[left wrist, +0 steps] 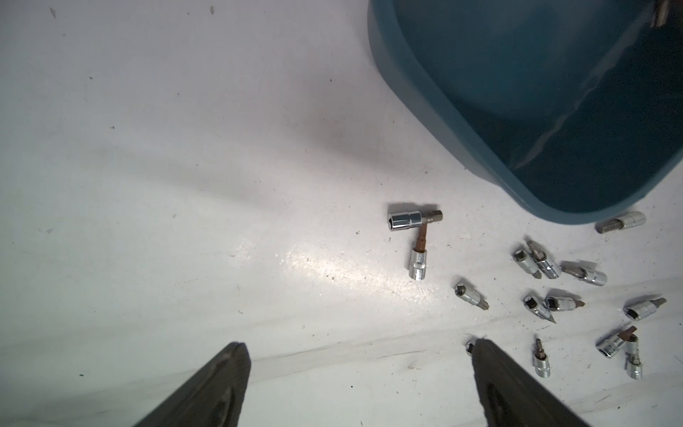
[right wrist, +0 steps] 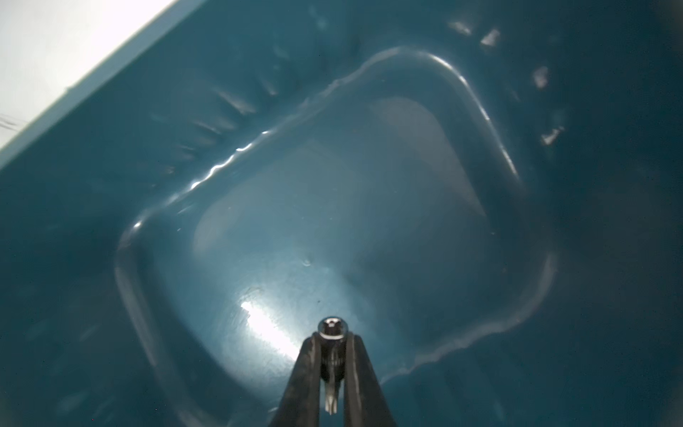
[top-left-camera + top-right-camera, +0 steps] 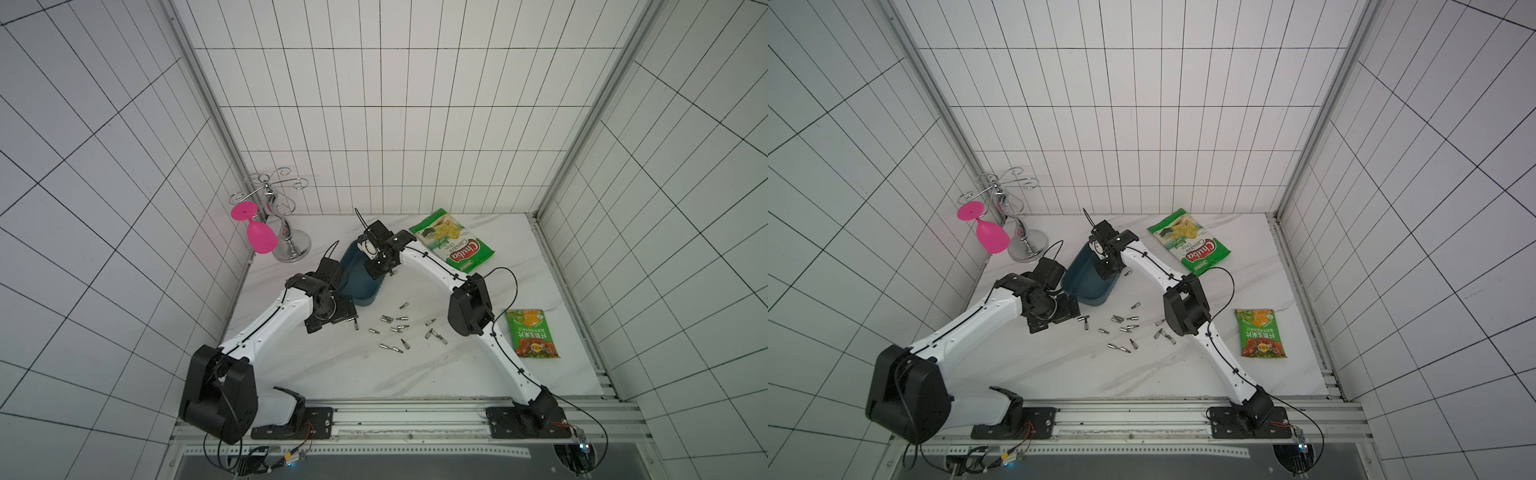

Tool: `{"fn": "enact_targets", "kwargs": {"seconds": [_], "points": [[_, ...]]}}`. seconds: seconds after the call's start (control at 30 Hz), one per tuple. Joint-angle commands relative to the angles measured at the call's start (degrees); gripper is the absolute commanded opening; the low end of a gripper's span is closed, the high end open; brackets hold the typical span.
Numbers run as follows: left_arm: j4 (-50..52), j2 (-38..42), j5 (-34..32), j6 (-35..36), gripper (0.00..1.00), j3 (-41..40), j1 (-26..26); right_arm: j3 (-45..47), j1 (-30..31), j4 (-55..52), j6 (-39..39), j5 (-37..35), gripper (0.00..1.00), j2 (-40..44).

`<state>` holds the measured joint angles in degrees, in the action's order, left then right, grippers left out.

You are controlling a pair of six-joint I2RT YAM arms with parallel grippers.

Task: Put the bit on the desktop into the storage box
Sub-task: Pick up the screwdriver bit from the center of the board.

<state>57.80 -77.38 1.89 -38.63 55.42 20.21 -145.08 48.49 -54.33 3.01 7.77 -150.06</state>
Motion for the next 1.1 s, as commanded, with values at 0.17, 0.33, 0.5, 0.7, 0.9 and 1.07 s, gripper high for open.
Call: {"fn": "enact_targets", "kwargs": {"seconds": [0.17,0.33,0.5,0.7,0.9,1.07], "points": [[-4.19,-6.23,-0.29,0.44,0.97,0.77,-0.03,-0.94,-1.02,-4.77,0.5,-5.13,0.0,0.92],[-5.47,-11.15,-0.52,1.68,0.97,2.83,-1.19,1.57,-1.69,-4.92,0.29,-5.4,0.0,2.72],[-5.92,-14.57,-0.61,3.33,0.97,5.25,-3.14,3.54,-2.16,-5.18,-0.19,-5.16,0.0,3.87],[-7.4,-17.98,-0.03,4.25,0.97,6.78,-4.89,4.34,-2.17,-6.9,-1.15,-4.34,0.0,4.57],[-8.34,-22.35,0.81,4.92,0.97,9.88,-5.27,6.88,-2.17,-7.27,-1.99,-4.24,0.0,6.44],[-8.39,-25.44,1.32,5.45,0.97,13.7,-5.7,7.75,-2.17,-8.2,-2.74,-3.07,0.0,6.91]]}}
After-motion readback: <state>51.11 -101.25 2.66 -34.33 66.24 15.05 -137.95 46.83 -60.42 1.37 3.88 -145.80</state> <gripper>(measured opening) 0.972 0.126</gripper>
